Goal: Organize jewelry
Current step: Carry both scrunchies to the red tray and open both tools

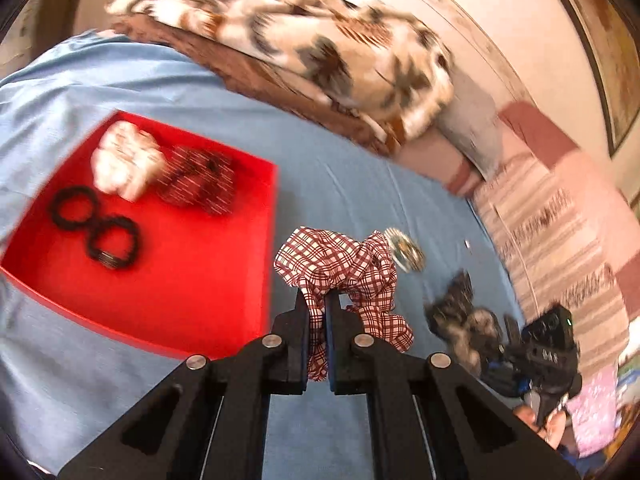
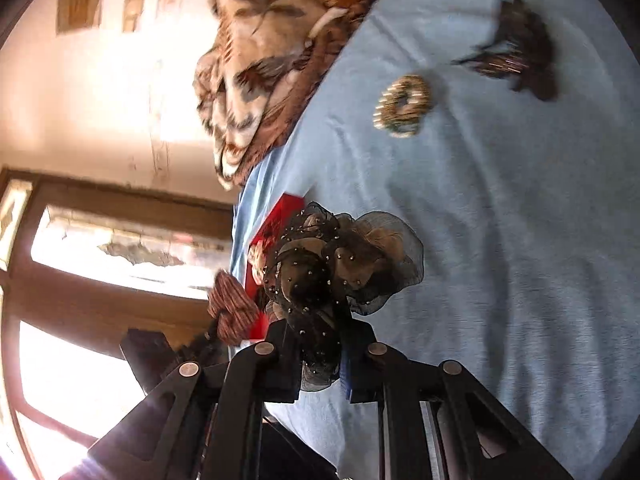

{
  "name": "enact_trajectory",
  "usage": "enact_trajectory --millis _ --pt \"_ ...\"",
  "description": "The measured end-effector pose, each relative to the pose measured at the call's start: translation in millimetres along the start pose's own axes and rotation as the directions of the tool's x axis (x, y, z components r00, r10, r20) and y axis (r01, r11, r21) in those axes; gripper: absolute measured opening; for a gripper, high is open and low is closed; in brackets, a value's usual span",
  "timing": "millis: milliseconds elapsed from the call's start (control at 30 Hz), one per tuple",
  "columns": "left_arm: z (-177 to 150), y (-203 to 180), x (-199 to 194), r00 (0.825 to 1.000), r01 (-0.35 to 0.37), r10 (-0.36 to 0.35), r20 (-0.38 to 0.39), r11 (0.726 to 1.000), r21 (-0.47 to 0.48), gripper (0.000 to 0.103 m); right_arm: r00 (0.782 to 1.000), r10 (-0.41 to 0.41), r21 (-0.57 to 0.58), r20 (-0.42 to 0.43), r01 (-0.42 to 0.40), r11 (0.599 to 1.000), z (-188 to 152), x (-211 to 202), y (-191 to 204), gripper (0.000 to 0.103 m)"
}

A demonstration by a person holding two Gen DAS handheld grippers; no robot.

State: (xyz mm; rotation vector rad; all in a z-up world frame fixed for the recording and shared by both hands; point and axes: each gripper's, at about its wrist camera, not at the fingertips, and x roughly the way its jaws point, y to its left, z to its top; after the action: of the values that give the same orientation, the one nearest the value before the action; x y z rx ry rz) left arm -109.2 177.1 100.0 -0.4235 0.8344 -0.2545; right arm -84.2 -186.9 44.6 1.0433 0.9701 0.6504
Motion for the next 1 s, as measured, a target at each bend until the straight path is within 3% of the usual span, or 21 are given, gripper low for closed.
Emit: enact_trajectory --millis 200,367,500,633,733,900,1000 --pt "32.5 54.8 -12.1 0.990 -0.140 0.141 0.015 0.987 -0.084 0.006 0.997 -0.022 -0.152 -0.073 0.011 0.988 -1.9 30.1 63.8 0.015" --pt "35.1 113.2 -29.7 0.978 -0.194 0.205 0.029 0.957 -0.217 0.006 0.989 -0.080 -0.294 -0.126 0.040 0.955 -10.5 80.1 116.7 0.015" --pt "30.7 140.6 -33.5 0.954 -0.288 0.299 0.004 0.925 -0.249 0.006 0.973 -0.161 -0.412 -0.165 0.080 0.908 -28.0 125.8 147.6 0.015" --pt "29.6 151.1 -33.0 0.932 -0.355 0.361 -0.017 0.904 -0.238 0.006 0.940 -0.309 -0.575 -0.147 0.173 0.800 -53.4 177.8 169.3 0.015" --pt "28.9 154.8 -28.0 0.914 -0.402 0.404 -0.042 0.887 -0.227 0.007 0.917 -0.373 -0.636 -0.139 0.207 0.744 -68.5 210.4 173.6 0.015" --pt "26.9 160.0 -23.5 0.900 -0.433 0.432 -0.055 0.874 -0.220 0.007 0.892 -0.425 -0.671 -0.151 0.223 0.707 -82.0 255.6 169.0 0.015" --pt "26.7 160.2 -24.7 0.905 -0.422 0.424 -0.042 0.879 -0.220 0.007 0.880 -0.445 -0.687 -0.162 0.223 0.692 -90.3 269.7 167.0 0.015"
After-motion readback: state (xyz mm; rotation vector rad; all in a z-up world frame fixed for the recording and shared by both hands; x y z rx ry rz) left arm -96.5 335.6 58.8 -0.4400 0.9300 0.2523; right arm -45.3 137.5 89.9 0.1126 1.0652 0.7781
